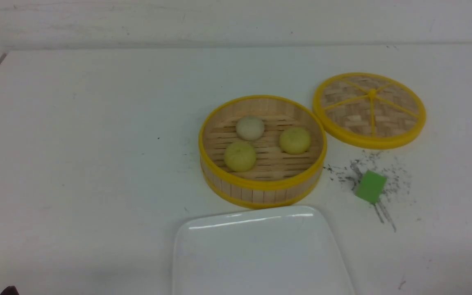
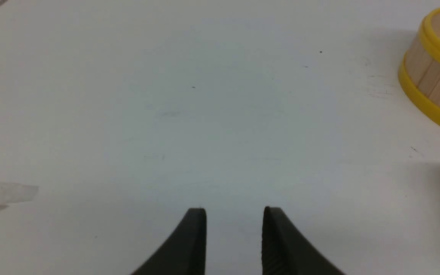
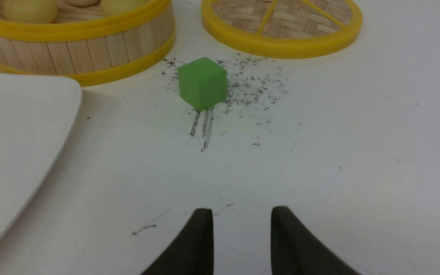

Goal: Put the steamed buns into the plate on the white tablecloth.
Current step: 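Reach toward a bun in the bamboo steamer with the right gripper, then move the steamed bun from the bamboo steamer onto the white plate with the right gripper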

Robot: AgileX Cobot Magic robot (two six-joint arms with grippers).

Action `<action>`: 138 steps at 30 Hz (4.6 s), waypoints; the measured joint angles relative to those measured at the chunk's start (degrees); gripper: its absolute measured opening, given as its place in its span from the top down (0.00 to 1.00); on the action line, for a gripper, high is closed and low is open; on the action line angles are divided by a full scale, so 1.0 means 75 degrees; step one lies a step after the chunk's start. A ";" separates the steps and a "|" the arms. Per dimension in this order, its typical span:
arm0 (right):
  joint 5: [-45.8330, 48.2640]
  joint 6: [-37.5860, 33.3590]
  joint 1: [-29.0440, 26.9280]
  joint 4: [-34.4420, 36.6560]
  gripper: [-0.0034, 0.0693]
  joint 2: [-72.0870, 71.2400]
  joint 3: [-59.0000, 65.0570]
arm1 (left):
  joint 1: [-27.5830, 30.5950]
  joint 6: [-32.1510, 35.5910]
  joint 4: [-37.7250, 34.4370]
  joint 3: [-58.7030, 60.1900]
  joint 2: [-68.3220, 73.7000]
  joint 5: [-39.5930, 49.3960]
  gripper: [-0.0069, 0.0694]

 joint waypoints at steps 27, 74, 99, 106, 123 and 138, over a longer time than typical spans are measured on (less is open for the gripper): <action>-0.0215 0.2467 0.0000 0.4321 0.62 0.0000 0.0035 | 0.0000 -0.3445 -0.5322 0.0023 0.0000 -0.0237 0.59; 0.2856 -0.3308 0.1261 0.4549 0.74 1.1102 -0.7790 | 0.0000 0.1693 -0.3884 -0.4402 0.7361 0.4666 0.72; 0.1531 -0.1964 0.1525 0.1291 0.73 1.6007 -1.2512 | 0.0000 0.1693 -0.3884 -0.4425 0.7364 0.4869 0.60; 0.2580 -0.1964 0.1525 0.1317 0.94 1.4810 -1.2504 | 0.0000 0.1693 -0.3901 -0.4425 0.7364 0.4999 0.60; 0.2139 -0.2201 0.2959 0.3718 0.93 1.0363 -0.6792 | 0.0000 0.1693 -0.3902 -0.4445 0.7364 0.5042 0.60; 0.0957 -0.2287 0.3123 0.3223 0.87 1.2288 -0.6589 | 0.0000 0.1693 -0.3902 -0.4451 0.7364 0.4529 0.60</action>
